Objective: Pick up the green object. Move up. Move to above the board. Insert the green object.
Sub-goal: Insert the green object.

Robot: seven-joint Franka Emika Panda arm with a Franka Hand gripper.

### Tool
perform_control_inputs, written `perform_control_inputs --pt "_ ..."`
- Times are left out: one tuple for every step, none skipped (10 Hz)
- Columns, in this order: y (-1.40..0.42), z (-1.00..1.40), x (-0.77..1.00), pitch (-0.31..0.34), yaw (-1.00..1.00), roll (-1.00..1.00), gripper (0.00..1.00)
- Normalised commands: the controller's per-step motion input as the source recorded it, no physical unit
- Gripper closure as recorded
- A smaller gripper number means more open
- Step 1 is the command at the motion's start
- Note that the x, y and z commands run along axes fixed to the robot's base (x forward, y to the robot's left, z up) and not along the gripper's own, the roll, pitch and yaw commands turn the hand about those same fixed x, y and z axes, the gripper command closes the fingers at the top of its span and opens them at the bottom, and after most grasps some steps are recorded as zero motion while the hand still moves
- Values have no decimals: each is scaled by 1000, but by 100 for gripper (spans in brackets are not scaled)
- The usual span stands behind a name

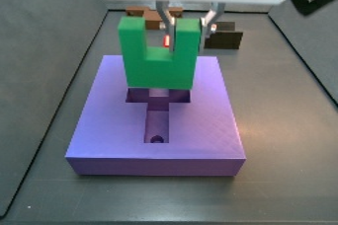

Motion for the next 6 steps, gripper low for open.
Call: perform_control_inputs --pt "-183 -237 103 0 20 0 100" --pt "-149 -234 134 0 29 -4 100" --pt "-49 -246 29 0 29 0 100" --pt "-9 -120 0 0 69 0 100" --pt "0 -149 0 0 40 0 100" --pt "0 -126 -9 0 69 0 100"
